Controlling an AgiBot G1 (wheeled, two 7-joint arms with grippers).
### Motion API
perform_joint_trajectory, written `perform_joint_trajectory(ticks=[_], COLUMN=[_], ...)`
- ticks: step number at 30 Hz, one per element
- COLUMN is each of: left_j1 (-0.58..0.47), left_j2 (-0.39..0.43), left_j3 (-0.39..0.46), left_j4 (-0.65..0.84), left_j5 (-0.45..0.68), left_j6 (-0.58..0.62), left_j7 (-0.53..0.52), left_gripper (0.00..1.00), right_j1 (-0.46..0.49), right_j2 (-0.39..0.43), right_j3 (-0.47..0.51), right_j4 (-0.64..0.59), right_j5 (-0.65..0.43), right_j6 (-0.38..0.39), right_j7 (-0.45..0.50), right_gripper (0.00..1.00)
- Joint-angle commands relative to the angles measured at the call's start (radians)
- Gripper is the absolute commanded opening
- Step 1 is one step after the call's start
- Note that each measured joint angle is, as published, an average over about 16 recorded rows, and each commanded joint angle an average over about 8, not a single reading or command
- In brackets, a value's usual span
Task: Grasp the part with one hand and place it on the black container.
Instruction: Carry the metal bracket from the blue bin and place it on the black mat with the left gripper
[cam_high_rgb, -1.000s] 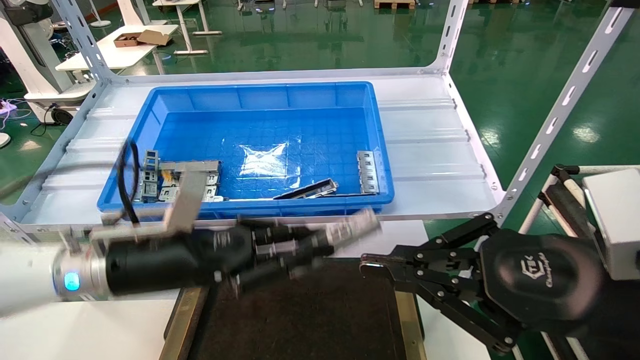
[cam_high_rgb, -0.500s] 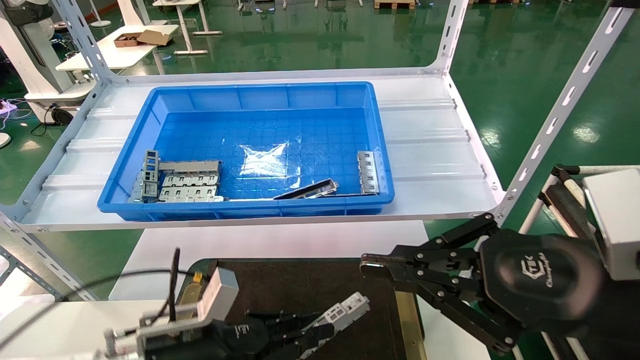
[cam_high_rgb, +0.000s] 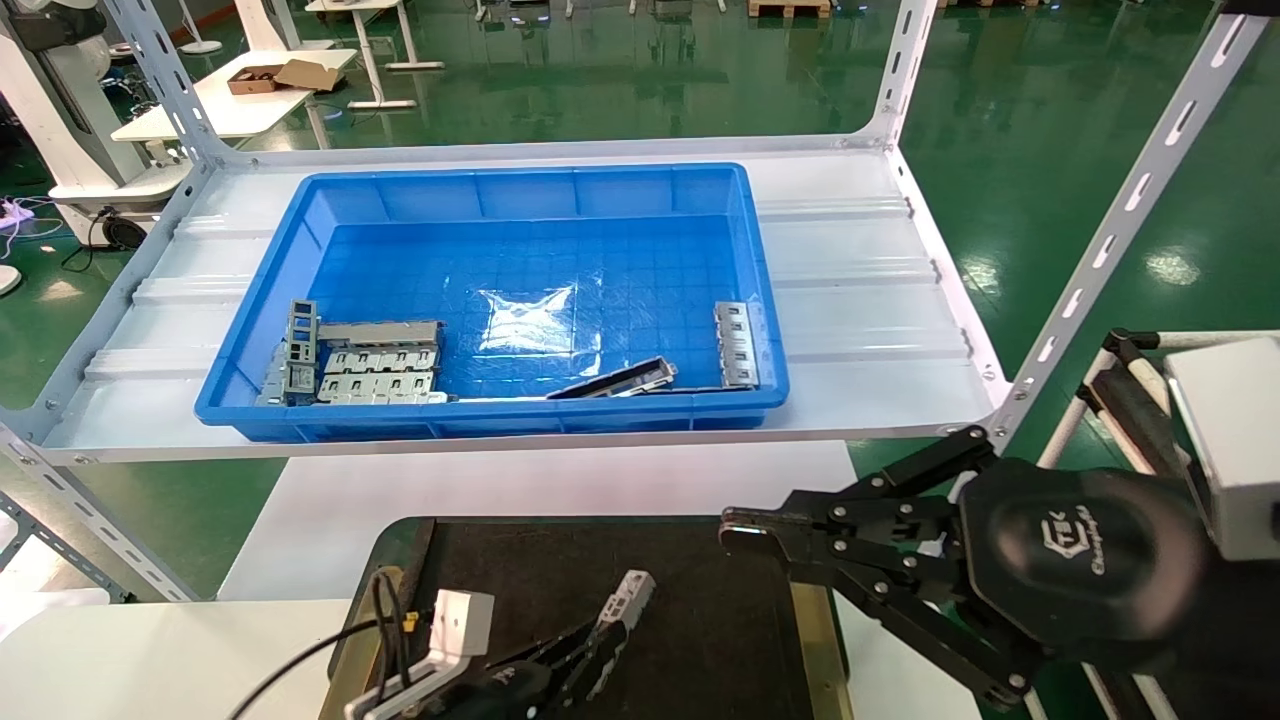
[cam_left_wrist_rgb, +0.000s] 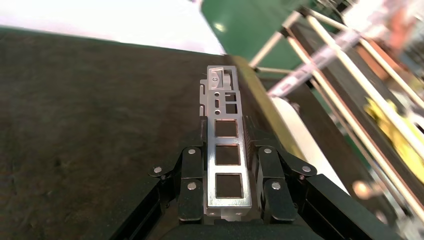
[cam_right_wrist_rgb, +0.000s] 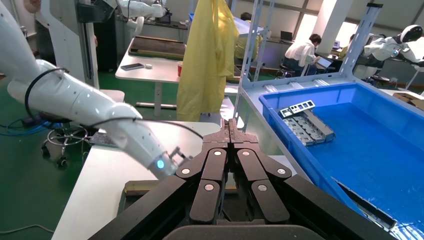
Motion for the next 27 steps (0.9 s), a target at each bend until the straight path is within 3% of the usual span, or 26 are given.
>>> perform_joint_trajectory(ticks=[1,13,27], left_j1=[0.008,-0.078,-0.117], left_j2=[0.029,0.154,0.205], left_j3=[0.02,0.139,0.234], left_j4=[-0.004,0.128,0.242], left_j5=[0.032,0.12,0.123], left_j6=[-0.089,-0.329,-0.462], left_j7=[-0.047,-0.234,-0.319], left_gripper=[0.0,0.0,0.0], right_j1=[0.0,0.0,0.0], right_j2=[0.0,0.0,0.001], right_j3=[0.0,-0.001,-0.002], right_j4=[0.0,0.0,0.0], right_j5=[0.0,0.001,0.001], right_j6=[0.0,0.0,0.001], right_j7=[0.0,0.0,-0.001], right_gripper=[0.0,0.0,0.0])
